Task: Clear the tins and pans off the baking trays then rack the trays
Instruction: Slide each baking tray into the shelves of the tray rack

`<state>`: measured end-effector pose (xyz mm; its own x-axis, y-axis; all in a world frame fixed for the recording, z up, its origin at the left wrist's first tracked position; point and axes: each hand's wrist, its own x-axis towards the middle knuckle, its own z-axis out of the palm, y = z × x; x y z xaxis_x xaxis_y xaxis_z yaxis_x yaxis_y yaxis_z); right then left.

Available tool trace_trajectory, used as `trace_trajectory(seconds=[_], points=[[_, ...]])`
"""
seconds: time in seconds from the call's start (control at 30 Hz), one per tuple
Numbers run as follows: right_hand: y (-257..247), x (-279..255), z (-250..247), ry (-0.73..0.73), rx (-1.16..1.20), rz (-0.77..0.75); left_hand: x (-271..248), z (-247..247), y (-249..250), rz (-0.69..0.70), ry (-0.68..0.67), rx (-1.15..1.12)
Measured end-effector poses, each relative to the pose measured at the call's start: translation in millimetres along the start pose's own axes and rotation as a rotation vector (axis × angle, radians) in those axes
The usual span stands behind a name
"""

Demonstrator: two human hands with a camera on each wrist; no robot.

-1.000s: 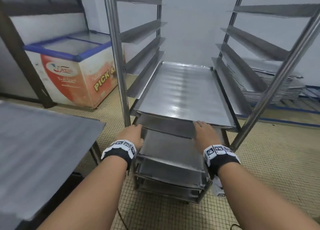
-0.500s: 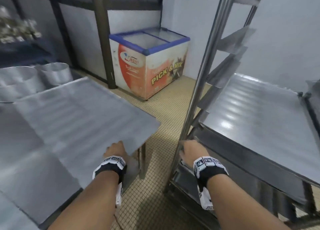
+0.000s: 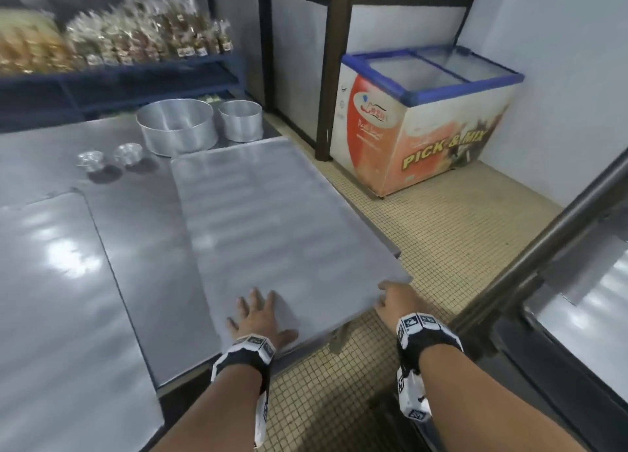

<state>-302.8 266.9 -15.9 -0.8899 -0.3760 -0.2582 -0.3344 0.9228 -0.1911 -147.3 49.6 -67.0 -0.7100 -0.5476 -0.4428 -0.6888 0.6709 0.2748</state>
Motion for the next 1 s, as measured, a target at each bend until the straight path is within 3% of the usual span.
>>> trace_trajectory(seconds=[0.13,0.23,0.4,0.53,0.7,1.0], points=[[4,19,9,0.084,0.073,-0.024,-20,6,-16,-0.018,0.035,-0.003],[12,29,19,0.05,0.001,-0.02,-44,14,-18,-0.075,0.058,-0.012],[28,26,26,-0.067,0.069,0.022,-82,38,-9,-0.519,0.12,-0.155],[43,26,15,-0.117,0.109,0.073,-105,46,5,-0.693,0.15,-0.322],[58,26,9,-0.19,0.146,0.115,-128,47,8,-0.732,0.238,-0.428],[62,8,-8,-0.376,0.279,0.067,-163,30,8,-0.748,0.351,-0.376]])
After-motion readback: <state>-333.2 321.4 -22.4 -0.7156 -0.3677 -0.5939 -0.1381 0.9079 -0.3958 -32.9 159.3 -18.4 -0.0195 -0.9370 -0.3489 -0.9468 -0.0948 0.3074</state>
